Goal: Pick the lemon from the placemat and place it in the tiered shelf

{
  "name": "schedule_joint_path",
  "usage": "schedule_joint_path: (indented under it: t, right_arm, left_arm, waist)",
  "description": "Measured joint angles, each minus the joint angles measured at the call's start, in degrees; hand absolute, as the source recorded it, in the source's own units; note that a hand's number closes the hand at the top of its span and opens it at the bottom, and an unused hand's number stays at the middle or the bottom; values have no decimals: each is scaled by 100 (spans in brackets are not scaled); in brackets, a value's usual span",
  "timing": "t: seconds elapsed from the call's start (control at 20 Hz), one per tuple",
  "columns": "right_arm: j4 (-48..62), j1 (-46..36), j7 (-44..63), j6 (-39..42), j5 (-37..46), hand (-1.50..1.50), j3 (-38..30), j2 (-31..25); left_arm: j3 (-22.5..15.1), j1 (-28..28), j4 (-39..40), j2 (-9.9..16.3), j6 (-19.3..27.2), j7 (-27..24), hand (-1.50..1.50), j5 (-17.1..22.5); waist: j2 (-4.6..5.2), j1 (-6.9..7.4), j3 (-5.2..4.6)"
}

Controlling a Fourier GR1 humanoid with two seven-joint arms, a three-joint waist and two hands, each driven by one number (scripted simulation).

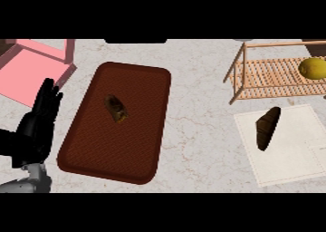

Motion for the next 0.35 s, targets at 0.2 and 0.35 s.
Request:
schedule_joint_path:
  t: [0.2, 0.35]
  right_arm:
    - [478, 369, -484, 489, -246, -150, -199, -395]
    - [869, 495, -744, 799, -369, -150, -276, -732]
  left_arm:
    - [49, 61, -117, 55, -88, 32, 0, 69]
    - [71, 79, -153, 65, -106, 48, 0, 80]
  waist:
    - [9, 37, 3]
    - [18, 59, 8]
